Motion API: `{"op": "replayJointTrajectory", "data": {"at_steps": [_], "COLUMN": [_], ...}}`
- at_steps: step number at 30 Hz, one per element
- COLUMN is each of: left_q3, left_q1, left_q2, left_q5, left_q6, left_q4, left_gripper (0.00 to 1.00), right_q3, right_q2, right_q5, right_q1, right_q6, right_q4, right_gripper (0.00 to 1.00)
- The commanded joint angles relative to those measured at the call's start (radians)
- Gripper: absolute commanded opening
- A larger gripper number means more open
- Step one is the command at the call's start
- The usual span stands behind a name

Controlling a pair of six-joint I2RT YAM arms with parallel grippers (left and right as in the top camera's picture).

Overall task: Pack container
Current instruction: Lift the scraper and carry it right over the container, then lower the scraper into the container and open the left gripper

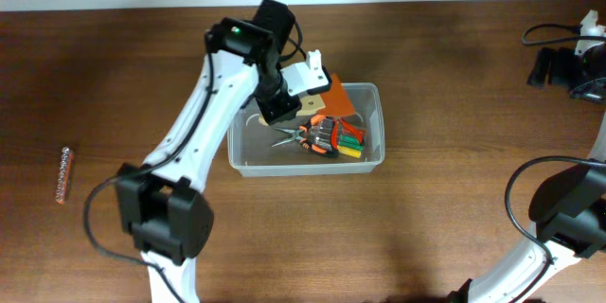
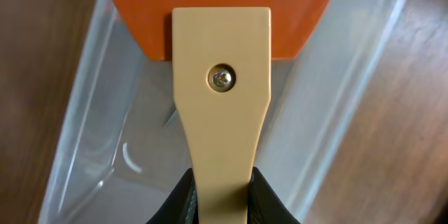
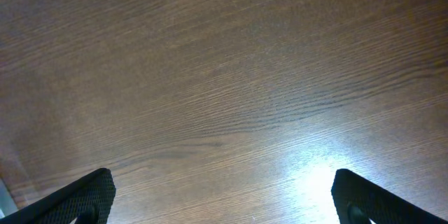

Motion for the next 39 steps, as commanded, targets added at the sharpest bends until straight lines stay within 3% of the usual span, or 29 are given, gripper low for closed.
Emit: {"op": "replayJointTrajectory", "data": {"at_steps": [1,17,22,25,33,39], "left_q3": [0.019,0.018,0.018,0.019,0.055,0.225], "left_q1": [0.002,0.002,0.002,0.002,0.003,0.003], "left_q2": [0.059,0.214,0.23,0.23,0.229,0.219], "left_q5": [0.007,0.011,0.011,0.011,0.011,0.004], "left_q6": [0.042,0.041,0.04,0.04,0.003,-0.068], "left_q4": [0.016,0.026,0.026,0.027,0.029,-0.029], "left_gripper": [0.03,0.04,0.22,0.24,0.42,0.44], "right_q3": [-0.005,-0.005,-0.005,-0.005,-0.005,-0.005], "right_q2": [0.0,0.0,0.0,0.0,0.0,0.0], "right_q5": [-0.009,-0.009,-0.009,-0.008,-0.009,-0.009], "right_q1": [0.003,0.003,0.003,0.003,0.003,0.003], "right_q6": [0.009,0.009,0.01,0.009,0.009,0.009], "right_q4": [0.003,0.003,0.003,0.003,0.003,0.003], "right_gripper": [0.99,0.99,0.99,0.99,0.99,0.99]}}
